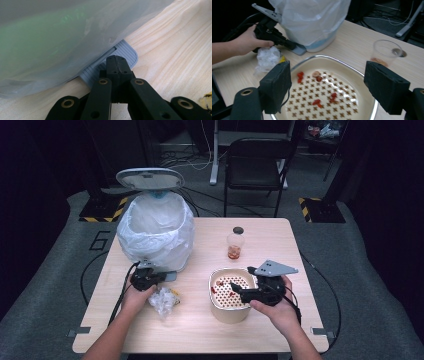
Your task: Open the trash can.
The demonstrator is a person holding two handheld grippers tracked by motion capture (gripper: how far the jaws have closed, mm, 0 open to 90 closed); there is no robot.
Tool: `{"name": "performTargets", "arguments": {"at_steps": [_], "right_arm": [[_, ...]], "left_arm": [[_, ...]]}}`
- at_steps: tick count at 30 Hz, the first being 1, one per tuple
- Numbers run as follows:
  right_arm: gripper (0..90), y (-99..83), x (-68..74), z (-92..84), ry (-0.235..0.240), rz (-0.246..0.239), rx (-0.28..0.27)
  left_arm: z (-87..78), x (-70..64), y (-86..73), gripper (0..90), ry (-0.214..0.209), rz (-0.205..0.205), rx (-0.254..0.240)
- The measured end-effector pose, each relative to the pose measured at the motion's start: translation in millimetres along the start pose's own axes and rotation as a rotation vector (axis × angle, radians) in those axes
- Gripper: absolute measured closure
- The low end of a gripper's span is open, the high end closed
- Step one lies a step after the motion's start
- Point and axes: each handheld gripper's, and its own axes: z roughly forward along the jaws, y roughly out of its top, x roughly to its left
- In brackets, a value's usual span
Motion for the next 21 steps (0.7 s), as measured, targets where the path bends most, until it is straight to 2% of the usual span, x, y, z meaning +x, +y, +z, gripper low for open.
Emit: {"name": "performTargets", "arguments": {"at_steps": [1, 7, 10, 12, 14, 15, 18, 21], "right_arm": [[21.0, 1.0, 4.7, 1.9, 0.009, -0.001, -0.002], [19.2, 3.5, 38.0, 14.2, 0.075, -0.031, -0.009], [18.5, 4.7, 57.1, 22.6, 0.12, -0.051, -0.007], [18.4, 5.0, 67.6, 29.1, 0.146, -0.065, -0.003], [17.7, 4.8, 77.3, 36.4, 0.157, -0.059, 0.006], [17.6, 4.9, 81.1, 39.5, 0.165, -0.066, 0.006], [16.5, 4.5, 93.8, 49.0, 0.201, -0.057, 0.011], [15.4, 2.2, 110.7, 58.5, 0.199, -0.087, 0.015]], "left_arm": [[0.2, -2.0, -0.5, 90.0, -0.002, -0.027, -0.003], [-0.1, -1.5, -0.4, 90.0, -0.003, -0.026, -0.001], [-2.0, -0.4, 0.7, 90.0, -0.015, -0.023, 0.024], [-1.7, 0.3, 0.3, 90.0, -0.018, -0.028, 0.016], [-2.0, 1.5, 0.3, 90.0, -0.023, -0.03, 0.018], [-2.0, 0.4, 0.0, 90.0, -0.028, -0.046, 0.019], [-2.1, 0.8, 0.1, 90.0, -0.03, -0.044, 0.018], [-1.6, 1.0, 0.0, 90.0, -0.026, -0.04, 0.018]]}}
